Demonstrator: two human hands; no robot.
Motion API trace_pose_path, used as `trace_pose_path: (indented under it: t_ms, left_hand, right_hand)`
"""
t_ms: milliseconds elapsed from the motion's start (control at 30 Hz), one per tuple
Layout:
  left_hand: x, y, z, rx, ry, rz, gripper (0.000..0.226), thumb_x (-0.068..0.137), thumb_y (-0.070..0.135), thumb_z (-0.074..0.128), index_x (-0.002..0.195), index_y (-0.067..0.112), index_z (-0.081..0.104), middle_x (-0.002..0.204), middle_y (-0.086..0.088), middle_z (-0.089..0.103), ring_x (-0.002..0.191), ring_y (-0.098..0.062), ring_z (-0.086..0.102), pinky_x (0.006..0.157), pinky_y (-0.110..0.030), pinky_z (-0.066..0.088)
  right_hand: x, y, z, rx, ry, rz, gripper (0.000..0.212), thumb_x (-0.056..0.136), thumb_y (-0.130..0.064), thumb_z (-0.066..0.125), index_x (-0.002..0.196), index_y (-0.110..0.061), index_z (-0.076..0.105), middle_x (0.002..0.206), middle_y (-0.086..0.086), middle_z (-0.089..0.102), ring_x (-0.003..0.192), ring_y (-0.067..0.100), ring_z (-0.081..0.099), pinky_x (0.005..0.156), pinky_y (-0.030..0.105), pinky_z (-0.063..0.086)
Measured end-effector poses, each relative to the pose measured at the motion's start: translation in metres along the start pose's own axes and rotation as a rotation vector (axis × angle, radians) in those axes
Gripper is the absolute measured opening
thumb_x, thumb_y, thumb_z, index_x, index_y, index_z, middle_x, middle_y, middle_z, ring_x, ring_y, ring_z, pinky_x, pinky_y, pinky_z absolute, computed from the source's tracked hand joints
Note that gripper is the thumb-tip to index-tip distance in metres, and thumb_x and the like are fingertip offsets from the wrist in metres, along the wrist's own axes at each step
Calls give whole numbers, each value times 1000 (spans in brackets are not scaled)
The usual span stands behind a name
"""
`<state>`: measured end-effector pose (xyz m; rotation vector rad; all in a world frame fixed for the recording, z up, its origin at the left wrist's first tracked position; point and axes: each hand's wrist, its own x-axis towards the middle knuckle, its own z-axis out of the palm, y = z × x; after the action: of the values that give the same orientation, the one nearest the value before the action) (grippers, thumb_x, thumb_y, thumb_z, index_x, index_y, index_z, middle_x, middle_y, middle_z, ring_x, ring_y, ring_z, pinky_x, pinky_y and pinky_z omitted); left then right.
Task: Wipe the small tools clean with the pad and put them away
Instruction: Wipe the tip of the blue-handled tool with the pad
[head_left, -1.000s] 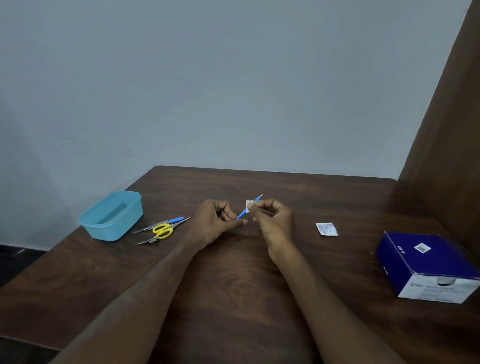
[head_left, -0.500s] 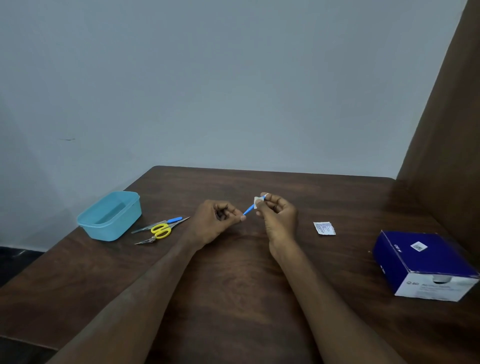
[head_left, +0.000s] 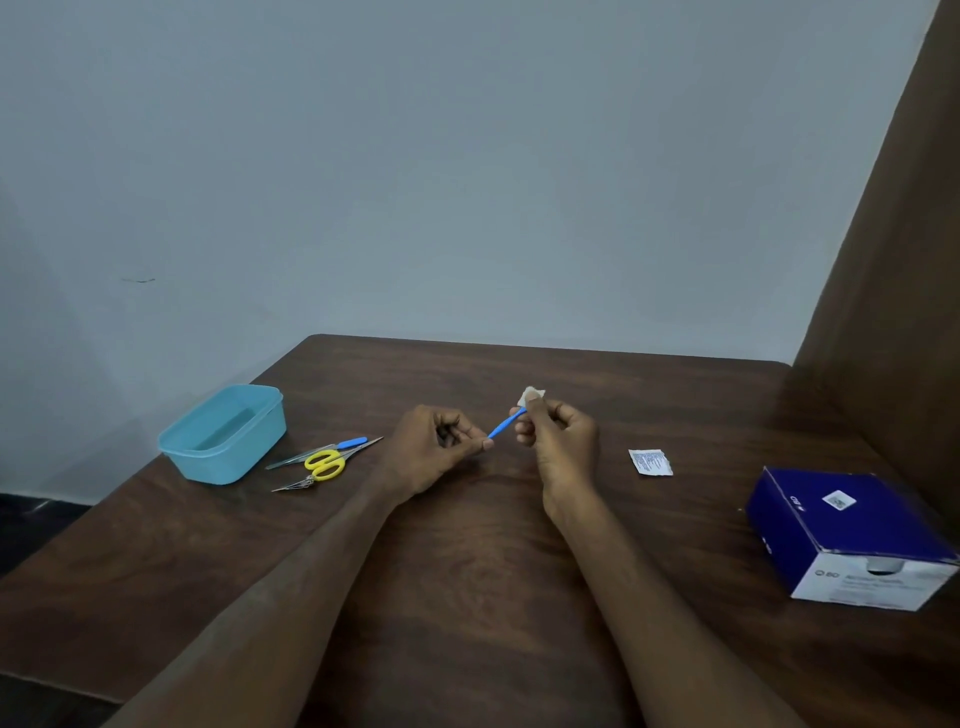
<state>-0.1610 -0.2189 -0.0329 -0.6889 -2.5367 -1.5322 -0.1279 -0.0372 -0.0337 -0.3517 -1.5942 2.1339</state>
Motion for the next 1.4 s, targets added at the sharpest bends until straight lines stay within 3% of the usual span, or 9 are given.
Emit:
trace_pose_path:
  t_ms: [267, 433, 600, 733, 833, 1000, 1133, 1233, 1400]
  left_hand:
    - [1, -1, -1, 18, -11, -7, 8, 90, 25, 88, 88, 19, 84, 77, -5, 79, 69, -14, 64, 66, -33, 51]
    - [-1, 2, 0, 19, -14, -12, 7, 91, 24, 86, 88, 19, 84, 80, 4, 80, 70, -10, 61, 65, -30, 48]
    - [1, -4, -1, -12, -3, -17, 6, 90, 27, 87, 86, 25, 84, 89, 3, 82, 76, -18, 64, 70, -52, 58]
    - [0, -2, 0, -3, 37, -6, 9, 88, 30, 89, 85, 24, 83, 80, -4, 79, 69, -12, 60, 66, -35, 49]
    - [2, -2, 0, -4, 46, 7, 12, 89, 29, 88, 84, 21, 80, 78, -7, 77, 67, -13, 58, 64, -34, 46]
    - [2, -2, 0, -16, 19, 13, 18, 90, 31, 88, 80, 22, 77, 78, -15, 75, 66, -15, 55, 62, -35, 43]
    - [2, -1, 0, -19, 4, 13, 14, 90, 33, 87, 80, 28, 78, 84, -12, 79, 69, -15, 59, 64, -35, 47]
    - [2, 1, 0, -15, -2, 0, 15, 91, 30, 87, 79, 25, 79, 80, -5, 79, 67, -10, 59, 63, -32, 46]
    - [0, 2, 1, -7, -21, -11, 16, 93, 25, 85, 83, 15, 79, 65, 5, 70, 60, -3, 54, 57, -20, 41]
  right_hand:
    - [5, -2, -2, -4, -39, -16, 22, 99, -25, 75, 84, -8, 78, 79, 10, 80, 60, 13, 62, 66, 32, 56]
    - [12, -10, -8, 69, 74, -54, 18, 102, -26, 71, 86, -18, 71, 80, 10, 81, 64, 17, 66, 64, 32, 56]
    - [15, -4, -18, -64, 55, 0, 8, 88, -17, 86, 84, -16, 79, 73, -2, 78, 61, 8, 67, 71, 30, 56]
    - [2, -1, -8, -164, -167, 70, 7, 88, -8, 82, 94, -12, 80, 80, 7, 81, 62, 10, 67, 69, 29, 56]
    - [-3, 2, -2, -225, -247, 57, 8, 89, -9, 79, 88, -16, 81, 73, 5, 78, 60, 9, 64, 67, 31, 54]
    - [-1, 1, -1, -179, -188, 3, 12, 90, -29, 84, 90, -17, 81, 68, -2, 72, 58, 12, 62, 59, 27, 52]
    - [3, 2, -3, -139, -78, 0, 17, 79, -20, 93, 88, -16, 79, 79, -2, 80, 58, 8, 65, 62, 28, 52]
    - [5, 2, -2, -91, -73, 2, 24, 73, -14, 96, 89, -17, 79, 86, 0, 82, 74, 9, 73, 74, 33, 59]
    - [4, -1, -2, -23, -67, -7, 39, 70, -3, 97, 102, -13, 77, 87, -1, 81, 79, 6, 76, 70, 17, 56]
